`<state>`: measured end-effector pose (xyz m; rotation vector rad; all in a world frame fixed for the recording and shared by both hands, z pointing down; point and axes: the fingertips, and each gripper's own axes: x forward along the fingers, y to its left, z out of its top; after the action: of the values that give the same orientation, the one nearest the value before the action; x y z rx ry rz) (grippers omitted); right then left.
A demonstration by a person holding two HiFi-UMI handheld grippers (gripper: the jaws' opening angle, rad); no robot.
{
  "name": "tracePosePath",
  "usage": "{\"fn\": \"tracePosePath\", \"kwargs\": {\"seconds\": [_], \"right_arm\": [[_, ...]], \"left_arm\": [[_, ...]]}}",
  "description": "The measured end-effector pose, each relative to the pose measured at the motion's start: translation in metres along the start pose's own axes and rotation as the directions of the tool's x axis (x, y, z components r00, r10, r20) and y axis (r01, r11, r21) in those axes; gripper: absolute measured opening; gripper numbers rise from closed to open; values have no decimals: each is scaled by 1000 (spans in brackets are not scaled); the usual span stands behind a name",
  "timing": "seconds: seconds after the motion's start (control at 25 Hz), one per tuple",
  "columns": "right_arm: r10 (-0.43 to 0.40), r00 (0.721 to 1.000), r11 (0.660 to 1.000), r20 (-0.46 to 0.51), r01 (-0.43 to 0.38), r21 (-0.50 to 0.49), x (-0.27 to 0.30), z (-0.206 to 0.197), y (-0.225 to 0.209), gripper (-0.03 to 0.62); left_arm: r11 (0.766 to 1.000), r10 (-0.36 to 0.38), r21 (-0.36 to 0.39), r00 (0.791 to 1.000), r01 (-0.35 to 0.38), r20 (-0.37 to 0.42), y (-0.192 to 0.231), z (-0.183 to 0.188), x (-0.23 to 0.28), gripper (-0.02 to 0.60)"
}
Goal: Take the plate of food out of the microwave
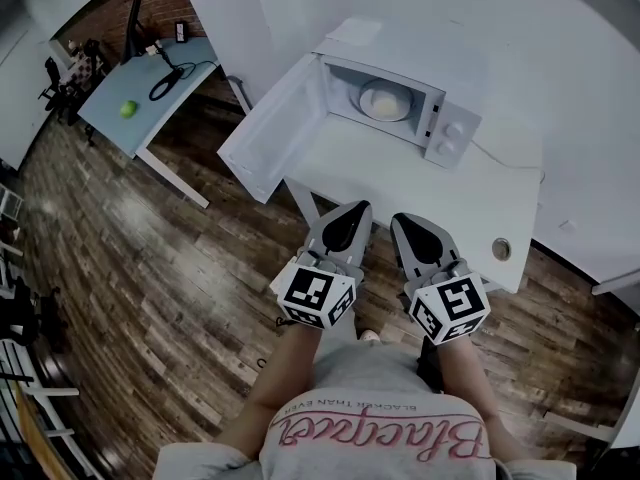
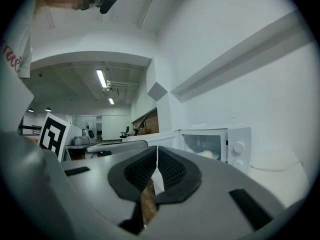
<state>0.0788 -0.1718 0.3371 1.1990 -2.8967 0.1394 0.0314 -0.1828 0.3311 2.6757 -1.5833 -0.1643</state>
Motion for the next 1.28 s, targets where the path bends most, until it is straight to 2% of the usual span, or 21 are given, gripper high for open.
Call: {"fn": "tracePosePath", "kwargs": {"seconds": [0.2,0.68,1.28], "right_arm": [[-11,1000,1000,-11,11,12,28,-4,-8,17],[-70,997,997,-34,70,18,103,-4,-38,17],[-164,985,986,-55,165,21,167,0,-83,17]], "left_arm": [[1000,-8,-14,1000,8,-13,25,-6,15,6],[996,-88,-19,996,87,-16,82,-2,74,6],[980,-192,-60,981,191,-10,126,-6,147,6]]}}
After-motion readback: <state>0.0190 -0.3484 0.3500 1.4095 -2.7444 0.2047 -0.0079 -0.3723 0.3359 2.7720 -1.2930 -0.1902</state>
